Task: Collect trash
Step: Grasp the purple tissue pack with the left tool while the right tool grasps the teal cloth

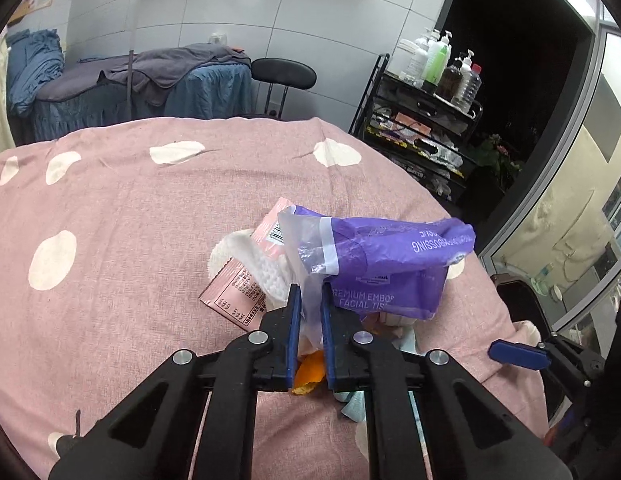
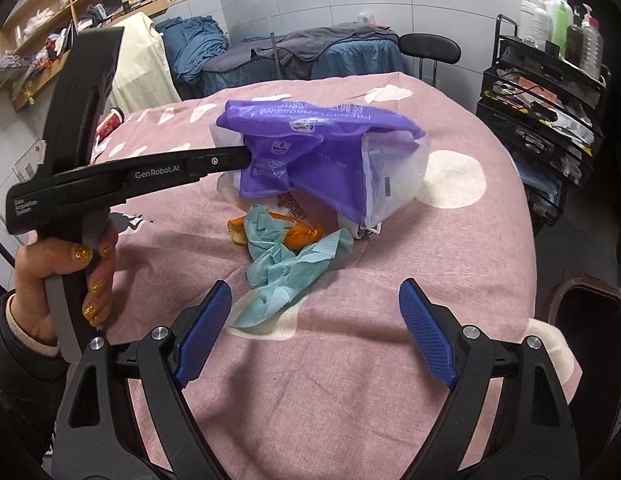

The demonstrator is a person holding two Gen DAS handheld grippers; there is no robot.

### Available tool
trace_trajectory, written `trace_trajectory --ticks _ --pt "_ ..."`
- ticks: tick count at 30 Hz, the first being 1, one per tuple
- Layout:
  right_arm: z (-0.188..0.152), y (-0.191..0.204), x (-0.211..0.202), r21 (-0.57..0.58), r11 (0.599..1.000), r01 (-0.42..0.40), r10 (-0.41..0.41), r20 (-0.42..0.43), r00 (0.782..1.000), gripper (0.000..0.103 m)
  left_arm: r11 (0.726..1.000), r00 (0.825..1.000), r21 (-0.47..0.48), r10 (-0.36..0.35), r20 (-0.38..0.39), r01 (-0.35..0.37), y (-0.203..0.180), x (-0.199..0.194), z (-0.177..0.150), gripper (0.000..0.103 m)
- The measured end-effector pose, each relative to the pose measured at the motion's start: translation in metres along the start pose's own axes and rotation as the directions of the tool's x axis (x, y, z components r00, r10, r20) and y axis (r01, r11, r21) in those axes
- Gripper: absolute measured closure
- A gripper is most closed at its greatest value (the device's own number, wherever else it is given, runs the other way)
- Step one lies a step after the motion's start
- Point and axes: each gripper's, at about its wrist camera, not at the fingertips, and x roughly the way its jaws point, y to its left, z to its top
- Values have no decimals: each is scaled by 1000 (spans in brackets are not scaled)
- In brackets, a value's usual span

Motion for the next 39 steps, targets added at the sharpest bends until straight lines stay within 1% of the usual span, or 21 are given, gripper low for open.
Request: trace_trajectory --ticks 3,6,9,11,13,15,16,18,19,20,21,24,25,28,29,30,31,34,35,37,39 --pt "5 7 8 -29 1000 5 -5 -20 1000 18 999 999 -33 -16 36 17 3 -10 1 94" --pt "11 14 19 -67 998 15 -18 -54 998 19 999 996 -41 9 85 -5 2 -25 2 94" --pt "14 20 30 -94 995 23 -31 -91 995 30 998 992 -63 4 130 4 3 -41 3 94" --pt "16 23 39 -105 994 22 -35 -125 992 35 996 989 -85 -2 150 15 6 -50 2 94" --pt "17 23 47 -107 994 20 -36 -153 988 44 994 987 -104 -5 162 22 9 -57 0 94" --pt "17 21 54 -98 995 15 -34 -187 982 63 993 986 -117 -12 167 31 12 -62 -2 94" --pt "17 20 55 -94 996 11 -29 -194 981 65 993 987 -117 -13 163 33 13 -64 -3 94" --pt "17 16 56 -81 997 2 -18 -197 980 81 992 987 -121 1 159 19 14 -65 -8 94" --pt "17 14 53 -72 997 0 -14 -189 982 83 992 988 -128 11 152 9 15 -65 -10 94" --pt "18 14 52 -68 998 0 -12 -182 983 88 991 990 -135 15 144 4 16 -65 -13 94" --pt "18 12 49 -63 998 0 -11 -171 985 90 989 991 -146 19 129 0 18 -64 -16 94" --pt "16 7 41 -49 999 4 -11 -149 989 91 988 996 -155 2 86 12 22 -61 -27 93" --pt "16 5 39 -41 999 4 -10 -144 990 91 988 997 -157 9 80 4 22 -61 -32 93" --pt "11 1 29 -13 1000 10 -12 -119 993 92 991 997 -133 36 69 -27 19 -60 -39 82" --pt "10 1 27 -5 1000 10 -11 -113 994 92 991 997 -129 43 66 -34 19 -59 -41 71" --pt "6 1 25 3 1000 11 -10 -107 994 92 991 996 -130 50 71 -40 19 -59 -42 62" --pt "3 0 21 10 1000 12 -11 -101 995 92 991 995 -129 54 78 -44 19 -60 -42 59" --pt "-4 -5 8 33 999 15 -13 -80 997 92 993 993 -107 69 93 -58 16 -60 -39 58" --pt "-2 -8 9 40 999 15 -12 -76 997 92 993 993 -100 71 96 -61 15 -59 -37 58" --pt "-2 -14 1 57 998 14 -11 -61 998 92 995 993 -74 72 88 -66 12 -54 -33 58" --pt "-7 -14 -8 63 998 17 -14 -49 999 92 993 991 -44 109 80 -106 9 -48 -29 58"
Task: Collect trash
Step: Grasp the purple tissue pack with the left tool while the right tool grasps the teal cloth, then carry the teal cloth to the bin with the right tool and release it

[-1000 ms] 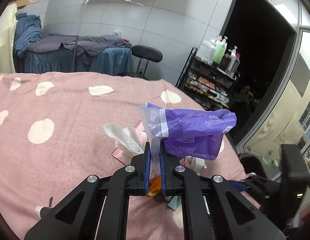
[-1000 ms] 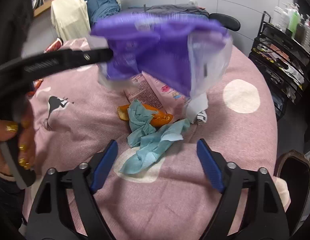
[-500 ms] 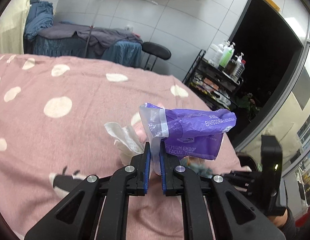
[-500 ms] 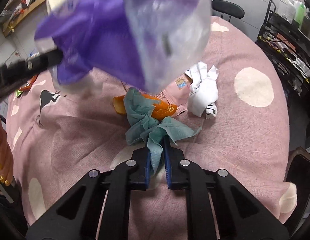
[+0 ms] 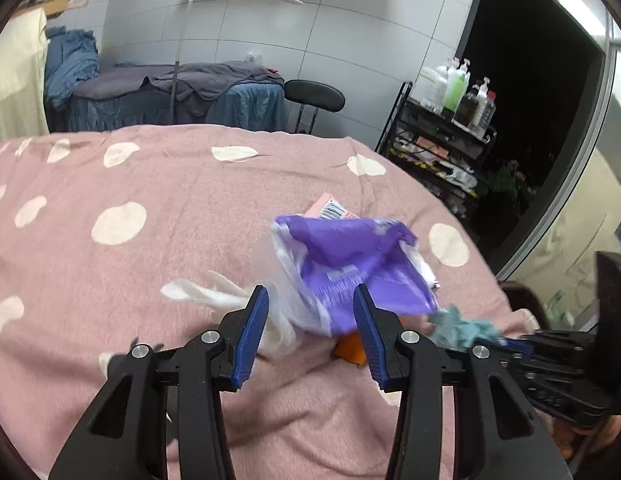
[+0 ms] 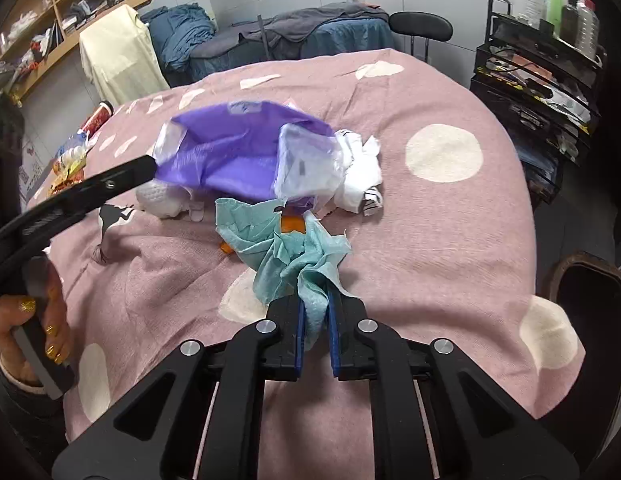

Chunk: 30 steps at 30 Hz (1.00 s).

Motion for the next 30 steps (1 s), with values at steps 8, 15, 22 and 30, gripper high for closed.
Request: trace_trajectory --ticks 8,15,22,30 --pt "-6 -15 -20 41 999 10 -12 38 999 92 999 996 30 27 -85 -25 1 29 18 78" --pt "-17 -26 -31 79 997 3 -8 72 997 92 1000 999 0 1 -48 -1 -2 14 17 91" --pt "-25 -35 -52 109 994 6 -22 146 989 92 999 998 -35 -36 48 38 -19 -23 13 95" --pt "-40 -59 -82 165 985 51 -88 220 972 92 993 985 -52 -99 141 107 -43 -57 5 95"
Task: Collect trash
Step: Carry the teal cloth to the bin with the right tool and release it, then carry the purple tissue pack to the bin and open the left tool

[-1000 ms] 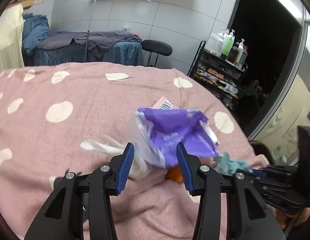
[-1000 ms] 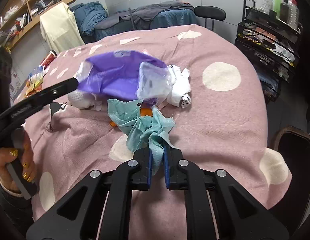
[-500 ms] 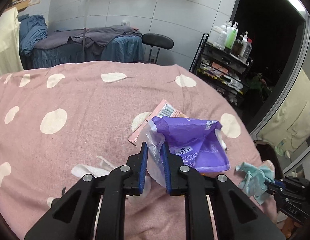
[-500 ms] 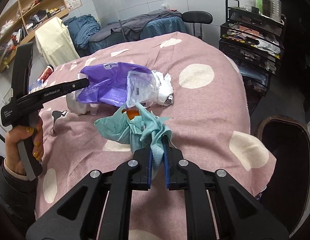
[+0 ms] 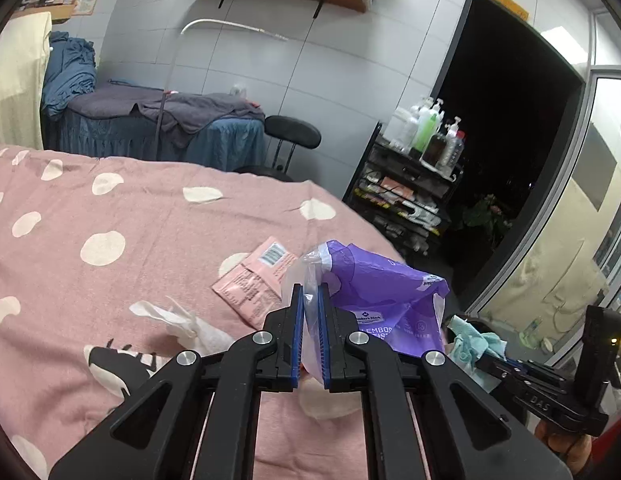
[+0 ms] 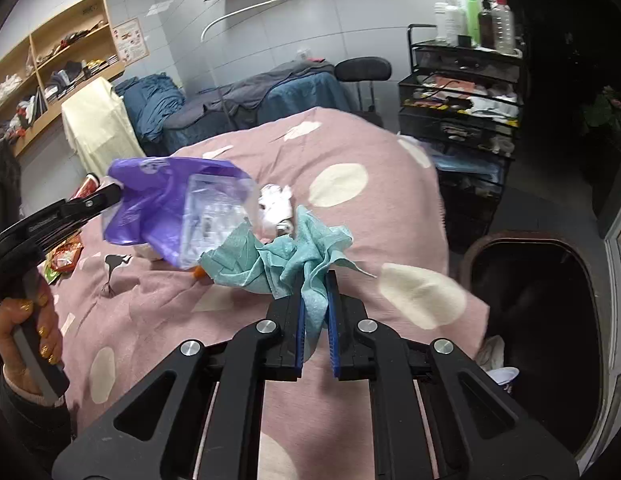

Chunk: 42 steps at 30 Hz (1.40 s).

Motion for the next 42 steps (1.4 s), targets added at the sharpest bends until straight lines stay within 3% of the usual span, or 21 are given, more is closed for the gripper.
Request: trace_trajectory --ticks 7,19,32,42 --pt "-6 -33 -23 54 994 90 -93 49 994 92 999 998 17 -31 55 30 -29 -13 -8 95" --pt "-24 -97 -49 165 947 276 -289 59 956 92 988 989 46 -147 5 146 -81 6 -28 95" --pt "-52 -153 -33 247 897 367 -361 -69 930 92 970 977 125 -201 -66 208 -136 29 -46 95" --pt "-79 -180 -4 311 867 389 -341 -198 919 92 958 970 167 -218 -104 234 -155 41 -53 95"
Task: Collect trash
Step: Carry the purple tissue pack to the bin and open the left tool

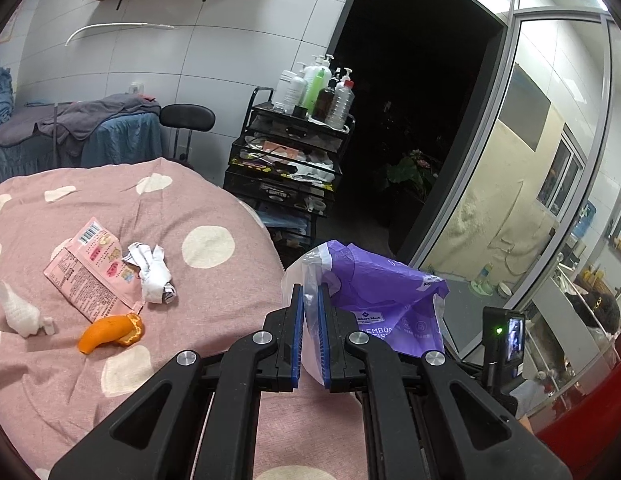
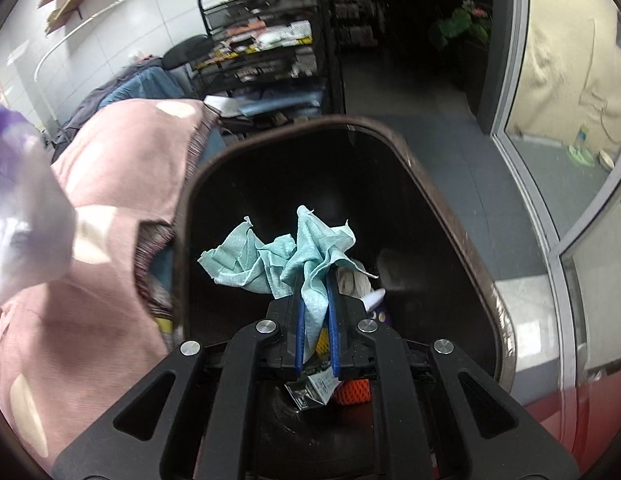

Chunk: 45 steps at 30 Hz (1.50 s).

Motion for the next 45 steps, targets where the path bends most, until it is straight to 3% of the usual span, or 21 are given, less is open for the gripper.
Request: trace_trajectory --ticks 1,2,5,6,11,26,45 --pt "-1 -1 3 4 1000 4 -4 -10 1000 92 1000 1000 1 -2 -2 2 -1 1 1 95" --pt "-3 -3 6 14 1000 12 -12 -22 1000 85 1000 1000 2 -5 -4 5 -2 2 1 95" --pt "-6 -7 8 34 999 14 -13 -15 1000 45 1000 1000 9 -10 -12 11 -4 5 1 95" --pt "-8 -8 8 39 999 19 -19 -8 1000 37 1000 1000 13 -11 -14 11 -5 6 0 95" --pt "-8 -14 7 62 997 39 -39 2 999 28 1000 1000 28 -9 -21 9 -8 11 1 95" --pt "10 -37 -43 129 986 107 -128 165 978 20 991 998 135 -2 -61 11 -38 36 0 95" --pt "18 -58 -61 190 975 112 -151 207 967 19 945 975 320 2 -224 72 -97 90 -30 95"
